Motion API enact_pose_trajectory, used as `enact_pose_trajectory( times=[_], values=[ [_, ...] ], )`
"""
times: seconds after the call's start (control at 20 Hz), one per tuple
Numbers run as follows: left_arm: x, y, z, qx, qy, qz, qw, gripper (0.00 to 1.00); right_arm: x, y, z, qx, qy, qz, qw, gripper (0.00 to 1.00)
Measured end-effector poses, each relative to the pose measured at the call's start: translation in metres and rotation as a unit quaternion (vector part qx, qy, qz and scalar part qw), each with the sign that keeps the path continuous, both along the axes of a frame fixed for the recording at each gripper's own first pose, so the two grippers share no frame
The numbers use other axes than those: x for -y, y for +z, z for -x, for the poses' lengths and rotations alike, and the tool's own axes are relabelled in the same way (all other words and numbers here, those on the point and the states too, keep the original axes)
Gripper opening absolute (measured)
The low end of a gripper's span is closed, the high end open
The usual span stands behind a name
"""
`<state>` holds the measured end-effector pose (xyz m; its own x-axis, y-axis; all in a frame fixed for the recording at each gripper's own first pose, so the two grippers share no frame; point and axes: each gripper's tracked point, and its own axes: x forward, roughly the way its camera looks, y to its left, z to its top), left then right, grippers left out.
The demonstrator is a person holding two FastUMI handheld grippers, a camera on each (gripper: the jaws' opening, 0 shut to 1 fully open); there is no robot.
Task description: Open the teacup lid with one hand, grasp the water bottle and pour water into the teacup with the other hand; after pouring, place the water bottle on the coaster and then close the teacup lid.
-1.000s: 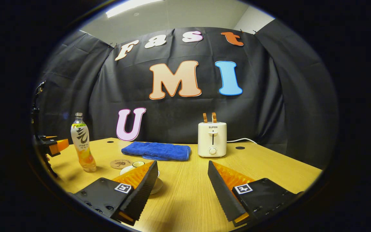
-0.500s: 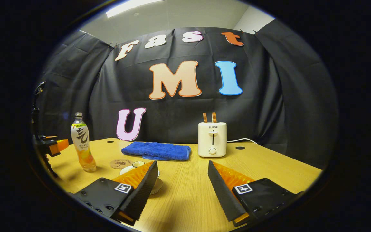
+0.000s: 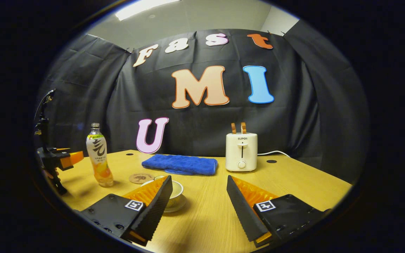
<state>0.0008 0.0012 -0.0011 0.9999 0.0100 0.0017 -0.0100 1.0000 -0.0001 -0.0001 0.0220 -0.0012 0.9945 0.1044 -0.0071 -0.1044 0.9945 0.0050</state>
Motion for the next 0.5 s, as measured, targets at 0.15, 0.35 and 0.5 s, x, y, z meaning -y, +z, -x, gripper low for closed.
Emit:
enact_pose_trajectory(
  times=[0.15,0.35,0.5],
  values=[
    [-0.001,-0.001,0.0,0.0,0.0,0.0,1.0,0.9,-0.015,-0.001,-0.005,-0.001,0.028,-0.001,1.0,0.99],
    [0.0,0.0,0.0,0.0,0.0,0.0,1.0,0.9,-0.034,-0.002,-0.014,-0.004,0.061,-0.003,0.998,0.99],
    [0.0,-0.001,-0.001,0.0,0.0,0.0,1.0,0.9,-0.048,-0.002,-0.02,-0.004,0.079,-0.004,0.997,0.99]
  ],
)
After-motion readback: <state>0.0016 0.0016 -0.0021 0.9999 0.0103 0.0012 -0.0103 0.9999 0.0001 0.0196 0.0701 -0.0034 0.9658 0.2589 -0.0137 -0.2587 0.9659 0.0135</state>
